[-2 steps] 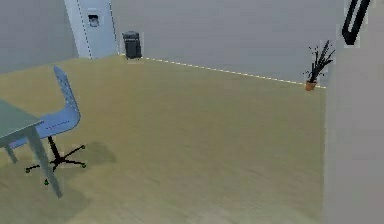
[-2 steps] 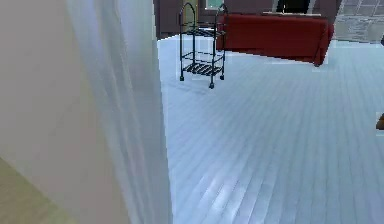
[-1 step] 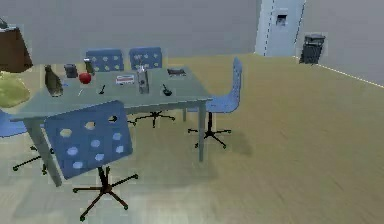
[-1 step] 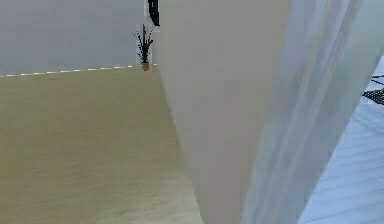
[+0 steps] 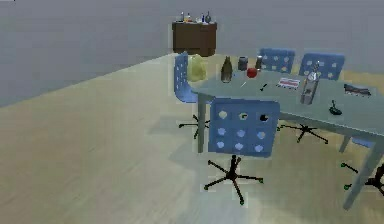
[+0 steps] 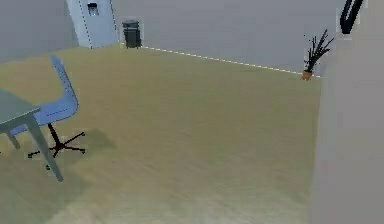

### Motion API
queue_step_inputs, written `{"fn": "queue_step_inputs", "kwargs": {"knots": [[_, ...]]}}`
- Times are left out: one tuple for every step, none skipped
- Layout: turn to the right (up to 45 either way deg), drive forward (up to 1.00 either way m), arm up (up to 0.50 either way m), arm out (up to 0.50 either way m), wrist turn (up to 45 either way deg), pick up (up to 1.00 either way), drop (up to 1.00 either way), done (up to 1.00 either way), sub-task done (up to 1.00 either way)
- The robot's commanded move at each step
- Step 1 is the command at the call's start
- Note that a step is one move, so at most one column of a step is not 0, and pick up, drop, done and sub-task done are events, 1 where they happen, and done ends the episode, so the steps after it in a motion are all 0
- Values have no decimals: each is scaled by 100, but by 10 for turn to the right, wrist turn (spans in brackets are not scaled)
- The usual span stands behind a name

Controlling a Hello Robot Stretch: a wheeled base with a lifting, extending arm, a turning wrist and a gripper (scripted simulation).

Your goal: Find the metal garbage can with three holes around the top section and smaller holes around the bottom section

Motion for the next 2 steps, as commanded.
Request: {"fn": "queue_step_inputs", "kwargs": {"knots": [[-300,0,0,0,0,0,0,0,0],[0,10,0,0,0,0,0,0,0]]}}
